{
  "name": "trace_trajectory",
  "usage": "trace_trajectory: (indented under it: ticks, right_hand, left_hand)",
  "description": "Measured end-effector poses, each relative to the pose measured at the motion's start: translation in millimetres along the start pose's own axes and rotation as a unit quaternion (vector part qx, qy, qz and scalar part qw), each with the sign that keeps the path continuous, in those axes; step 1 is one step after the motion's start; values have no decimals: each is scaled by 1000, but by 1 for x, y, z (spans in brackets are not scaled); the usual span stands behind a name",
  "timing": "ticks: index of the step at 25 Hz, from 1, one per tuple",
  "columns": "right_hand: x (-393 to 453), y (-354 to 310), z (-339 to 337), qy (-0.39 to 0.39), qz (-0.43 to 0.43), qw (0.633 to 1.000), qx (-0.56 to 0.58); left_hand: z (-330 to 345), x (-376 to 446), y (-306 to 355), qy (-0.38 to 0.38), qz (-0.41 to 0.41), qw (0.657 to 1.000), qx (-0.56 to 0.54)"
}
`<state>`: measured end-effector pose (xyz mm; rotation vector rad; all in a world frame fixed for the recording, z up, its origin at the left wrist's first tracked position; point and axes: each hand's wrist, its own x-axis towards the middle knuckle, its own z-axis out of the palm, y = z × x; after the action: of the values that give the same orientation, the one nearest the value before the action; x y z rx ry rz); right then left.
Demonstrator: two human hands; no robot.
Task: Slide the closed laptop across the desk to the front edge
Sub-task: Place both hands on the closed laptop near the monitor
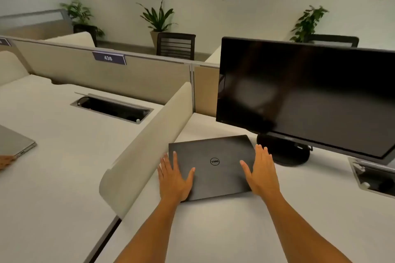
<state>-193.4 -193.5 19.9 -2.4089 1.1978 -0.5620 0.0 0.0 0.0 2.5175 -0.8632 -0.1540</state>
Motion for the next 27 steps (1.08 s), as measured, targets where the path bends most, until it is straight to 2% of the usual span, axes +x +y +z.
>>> trace_trajectory:
  ticks: [4,7,10,18,27]
  right_hand:
    - [1,8,14,-58,93,994,31]
    - [1,6,20,-66,135,988,39]
    - [7,5,19,-73,155,985,14]
    - [21,-2,8,-123,259,958,10]
    - [16,22,-9,-228,310,922,33]
  left_hand:
    - [7,7,-3,-36,-79,993,-74]
    - [10,7,-1,10,-111,986,-123]
    - [9,11,4,41,-163,980,-108]
    - [-3,23,41,-83,-313,945,-50]
    - [-25,16,35,-149,-324,933,-51]
